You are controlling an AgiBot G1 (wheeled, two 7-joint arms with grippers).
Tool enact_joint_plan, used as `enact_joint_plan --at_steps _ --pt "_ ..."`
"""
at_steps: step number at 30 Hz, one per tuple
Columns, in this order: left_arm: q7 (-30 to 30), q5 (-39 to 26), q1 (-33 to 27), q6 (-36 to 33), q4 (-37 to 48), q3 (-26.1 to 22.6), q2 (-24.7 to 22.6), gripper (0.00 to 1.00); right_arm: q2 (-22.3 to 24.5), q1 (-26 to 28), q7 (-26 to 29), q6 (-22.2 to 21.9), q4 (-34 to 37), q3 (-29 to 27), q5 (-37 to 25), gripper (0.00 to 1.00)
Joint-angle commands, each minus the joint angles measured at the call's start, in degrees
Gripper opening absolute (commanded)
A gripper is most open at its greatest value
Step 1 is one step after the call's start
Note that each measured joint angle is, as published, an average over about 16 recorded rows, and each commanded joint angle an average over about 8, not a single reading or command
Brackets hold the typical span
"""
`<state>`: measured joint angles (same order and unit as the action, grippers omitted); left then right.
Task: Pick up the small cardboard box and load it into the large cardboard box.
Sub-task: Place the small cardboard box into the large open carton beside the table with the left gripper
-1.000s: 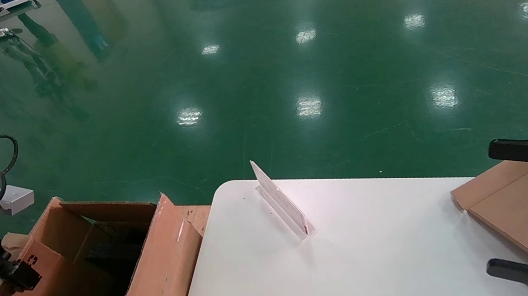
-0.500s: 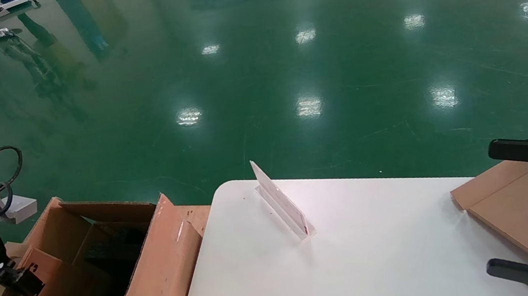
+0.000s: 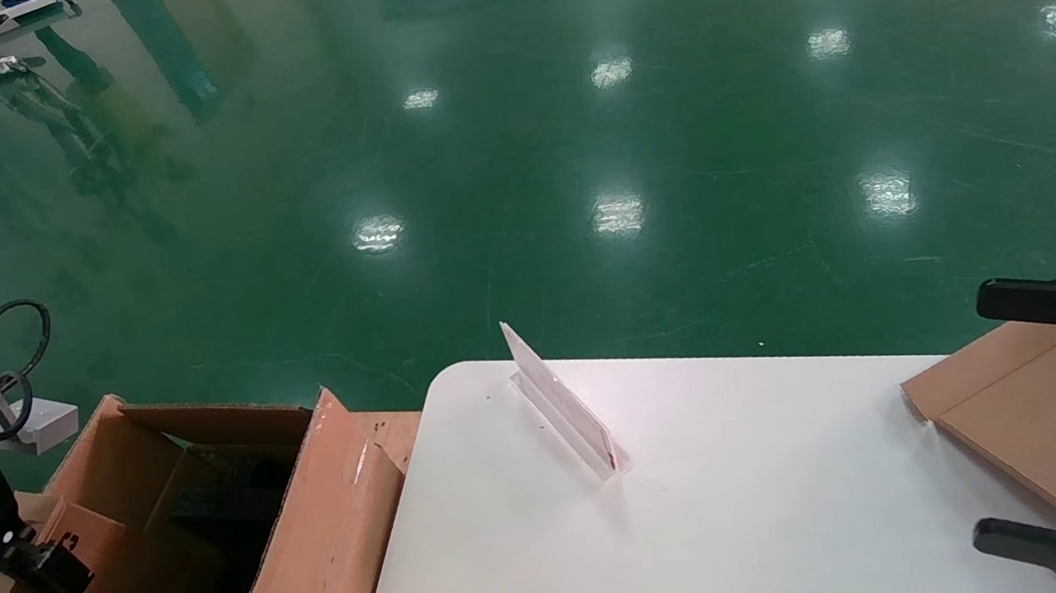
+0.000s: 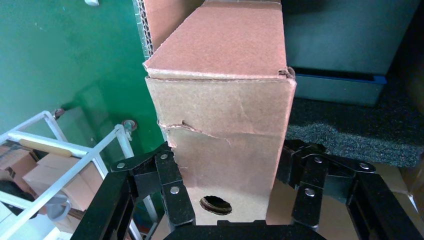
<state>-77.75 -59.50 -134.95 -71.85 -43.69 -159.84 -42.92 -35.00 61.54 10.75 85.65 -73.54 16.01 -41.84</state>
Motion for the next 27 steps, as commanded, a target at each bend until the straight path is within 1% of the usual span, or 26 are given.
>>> enact_joint_plan --at_steps 1,27 --pt "0.0 0.0 0.1 0.0 0.0 0.0 0.0 1.0 0.0 0.0 0.0 0.0 0.0 0.0 0.0 1.0" --pt "0.1 0.0 0.0 0.1 0.3 0.3 -0.2 1.0 0.0 0.0 0.0 0.0 0.0 0.0 0.0 1.0"
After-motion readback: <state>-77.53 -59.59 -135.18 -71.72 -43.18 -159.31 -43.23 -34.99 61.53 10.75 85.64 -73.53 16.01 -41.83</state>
